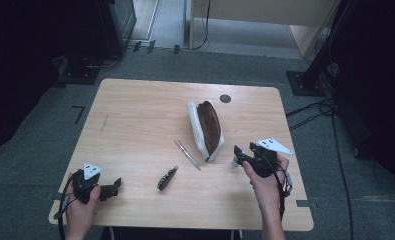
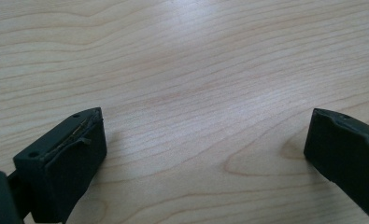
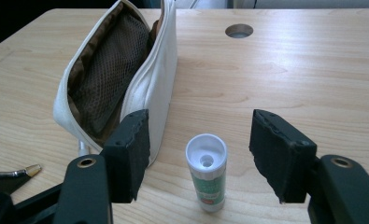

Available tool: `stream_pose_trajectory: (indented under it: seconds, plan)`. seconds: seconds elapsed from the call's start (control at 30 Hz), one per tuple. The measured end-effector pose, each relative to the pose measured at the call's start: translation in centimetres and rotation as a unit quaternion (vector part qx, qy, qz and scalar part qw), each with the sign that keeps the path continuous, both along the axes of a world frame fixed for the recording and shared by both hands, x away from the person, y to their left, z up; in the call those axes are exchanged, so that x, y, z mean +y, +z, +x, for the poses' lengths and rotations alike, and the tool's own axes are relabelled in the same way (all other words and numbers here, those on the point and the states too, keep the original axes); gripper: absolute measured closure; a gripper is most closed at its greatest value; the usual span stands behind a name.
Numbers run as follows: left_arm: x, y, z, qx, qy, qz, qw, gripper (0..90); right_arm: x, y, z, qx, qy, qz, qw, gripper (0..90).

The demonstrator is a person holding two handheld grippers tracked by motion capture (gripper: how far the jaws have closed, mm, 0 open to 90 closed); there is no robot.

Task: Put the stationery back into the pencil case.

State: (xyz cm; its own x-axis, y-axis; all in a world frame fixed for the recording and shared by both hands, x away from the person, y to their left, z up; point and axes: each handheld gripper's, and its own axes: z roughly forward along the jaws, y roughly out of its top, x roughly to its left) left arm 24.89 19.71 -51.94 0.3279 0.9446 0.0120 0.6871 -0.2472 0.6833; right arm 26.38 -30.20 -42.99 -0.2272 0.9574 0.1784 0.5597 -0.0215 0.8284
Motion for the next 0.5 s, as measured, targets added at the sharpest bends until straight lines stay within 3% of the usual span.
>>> stream_pose_trajectory:
  seconds: [0.5]
  plan:
    - [0.0, 0.0, 0.0, 0.0, -0.001, 0.0, 1.0, 0.0, 0.1, -1.9, 0.4, 0.017, -0.007, -0.017, 0.9997, 46.1]
